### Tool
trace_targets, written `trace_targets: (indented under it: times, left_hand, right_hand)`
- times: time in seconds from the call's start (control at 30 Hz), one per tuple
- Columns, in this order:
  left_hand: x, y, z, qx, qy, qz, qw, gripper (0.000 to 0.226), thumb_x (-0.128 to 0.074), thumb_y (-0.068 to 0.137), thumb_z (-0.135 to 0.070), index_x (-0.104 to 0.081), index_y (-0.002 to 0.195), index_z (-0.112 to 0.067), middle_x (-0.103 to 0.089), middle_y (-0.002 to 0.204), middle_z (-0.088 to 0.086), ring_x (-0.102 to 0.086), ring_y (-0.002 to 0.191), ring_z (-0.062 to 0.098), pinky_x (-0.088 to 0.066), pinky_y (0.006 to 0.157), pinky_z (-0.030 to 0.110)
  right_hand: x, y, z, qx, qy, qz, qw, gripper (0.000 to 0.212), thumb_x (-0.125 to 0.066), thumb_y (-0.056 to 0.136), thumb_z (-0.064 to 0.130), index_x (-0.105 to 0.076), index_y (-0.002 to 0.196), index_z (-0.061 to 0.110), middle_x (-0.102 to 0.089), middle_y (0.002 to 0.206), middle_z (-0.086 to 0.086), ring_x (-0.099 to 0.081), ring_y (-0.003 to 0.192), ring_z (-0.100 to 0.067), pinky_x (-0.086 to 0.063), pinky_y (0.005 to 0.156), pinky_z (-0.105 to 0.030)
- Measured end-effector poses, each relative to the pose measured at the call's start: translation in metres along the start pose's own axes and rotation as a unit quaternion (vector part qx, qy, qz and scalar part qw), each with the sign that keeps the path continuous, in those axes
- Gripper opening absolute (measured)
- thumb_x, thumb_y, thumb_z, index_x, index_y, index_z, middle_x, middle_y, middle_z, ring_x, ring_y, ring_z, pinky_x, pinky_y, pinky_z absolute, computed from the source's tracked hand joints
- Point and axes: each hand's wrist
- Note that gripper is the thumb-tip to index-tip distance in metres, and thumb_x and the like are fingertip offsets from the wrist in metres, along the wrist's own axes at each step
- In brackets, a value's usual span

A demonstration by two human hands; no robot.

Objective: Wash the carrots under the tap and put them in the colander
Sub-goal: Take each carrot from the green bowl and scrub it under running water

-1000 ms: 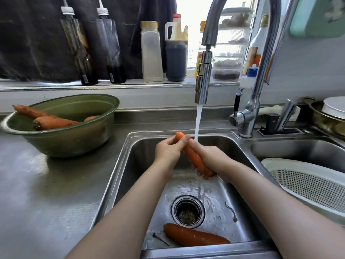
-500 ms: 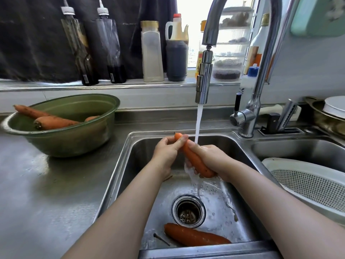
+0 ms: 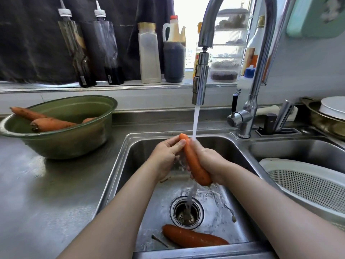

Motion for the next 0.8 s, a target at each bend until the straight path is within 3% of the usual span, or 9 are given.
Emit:
trace_targets:
  times: [0.13,0.27,0.33,0.43,0.47,0.57,0.67,0.73,0.8]
  left_hand:
    - [-0.004,-0.002,0.0,-0.007,0.002,-0.01,1.0,0.035,-0.064,0.1,-0.02,-0.066,0.134,-0.014,-0.076,0.106,0.009,-0.067,0.083,0.022,-0.057,0.076,0.035]
    - [-0.001,-0.003,-0.003,0.012,-0.026,-0.031,0.999,0.033,-0.062,0.101,-0.024,-0.066,0.133,-0.019,-0.07,0.104,0.012,-0.066,0.057,0.015,-0.054,0.061,0.037]
    - [0.002,-0.003,-0.004,0.007,-0.017,-0.037,0.999,0.033,-0.062,0.101,-0.025,-0.065,0.134,-0.018,-0.069,0.104,0.014,-0.07,0.062,0.016,-0.056,0.063,0.037]
    - [0.003,0.0,-0.004,-0.02,-0.003,-0.049,0.999,0.03,-0.065,0.1,-0.022,-0.067,0.129,-0.015,-0.071,0.115,0.021,-0.072,0.099,0.029,-0.06,0.084,0.042]
    - [0.002,0.001,-0.004,-0.026,-0.003,-0.049,0.998,0.027,-0.067,0.098,-0.02,-0.068,0.125,-0.014,-0.072,0.115,0.019,-0.071,0.099,0.031,-0.059,0.088,0.043]
    - [-0.004,-0.001,-0.005,-0.017,-0.018,-0.045,0.999,0.023,-0.072,0.094,-0.016,-0.069,0.116,-0.011,-0.071,0.105,0.017,-0.067,0.076,0.026,-0.058,0.068,0.037]
    - [-0.008,-0.002,-0.007,0.005,-0.03,-0.057,0.998,0.023,-0.072,0.095,-0.017,-0.068,0.117,-0.012,-0.071,0.097,0.013,-0.064,0.064,0.023,-0.055,0.053,0.032]
    - [-0.007,-0.001,-0.009,0.01,-0.036,-0.08,0.996,0.025,-0.07,0.098,-0.02,-0.068,0.122,-0.015,-0.069,0.096,0.011,-0.065,0.072,0.026,-0.059,0.06,0.037]
    - [-0.001,0.002,-0.009,-0.001,-0.022,-0.121,0.992,0.023,-0.07,0.098,-0.021,-0.069,0.12,-0.017,-0.07,0.105,0.006,-0.067,0.101,0.029,-0.059,0.089,0.044]
  right_hand:
    - [0.002,0.006,-0.001,-0.011,0.011,-0.009,1.0,0.071,-0.038,0.101,0.067,-0.068,0.106,0.002,-0.071,0.075,-0.014,-0.068,0.062,-0.027,-0.059,0.062,-0.037]
    - [0.015,0.003,-0.001,-0.002,0.068,0.121,0.99,0.04,-0.047,0.107,0.034,-0.063,0.126,0.002,-0.072,0.102,-0.013,-0.07,0.087,-0.024,-0.057,0.083,-0.039]
    - [0.017,0.003,-0.001,0.002,0.076,0.138,0.987,0.033,-0.052,0.103,0.024,-0.063,0.126,0.003,-0.071,0.106,-0.012,-0.071,0.089,-0.024,-0.057,0.084,-0.039]
    - [0.013,0.005,0.0,0.005,0.028,0.077,0.997,0.041,-0.056,0.104,0.038,-0.065,0.122,0.002,-0.073,0.101,-0.014,-0.071,0.084,-0.027,-0.058,0.08,-0.04]
    - [0.01,0.005,0.001,0.008,0.016,0.057,0.998,0.049,-0.055,0.103,0.047,-0.066,0.118,0.001,-0.073,0.095,-0.015,-0.07,0.078,-0.027,-0.058,0.076,-0.039]
    - [0.002,0.007,0.002,0.011,0.028,0.012,0.999,0.061,-0.039,0.107,0.057,-0.063,0.111,0.002,-0.068,0.074,-0.015,-0.064,0.06,-0.028,-0.057,0.059,-0.036]
    - [0.003,0.006,0.0,-0.003,0.04,0.015,0.999,0.064,-0.032,0.108,0.057,-0.064,0.112,0.002,-0.071,0.077,-0.015,-0.066,0.058,-0.029,-0.056,0.055,-0.034]
    - [0.008,0.003,0.002,0.006,0.053,0.05,0.997,0.047,-0.041,0.11,0.043,-0.063,0.12,0.003,-0.073,0.09,-0.015,-0.069,0.068,-0.028,-0.057,0.058,-0.036]
    - [0.013,0.002,0.002,0.012,0.052,0.092,0.994,0.025,-0.055,0.105,0.022,-0.064,0.122,0.006,-0.071,0.104,-0.016,-0.07,0.08,-0.025,-0.058,0.063,-0.038]
Point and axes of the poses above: each hand's wrist, its own y-axis towards the middle knuckle, its own x-axis out of the back of the hand, z = x × y
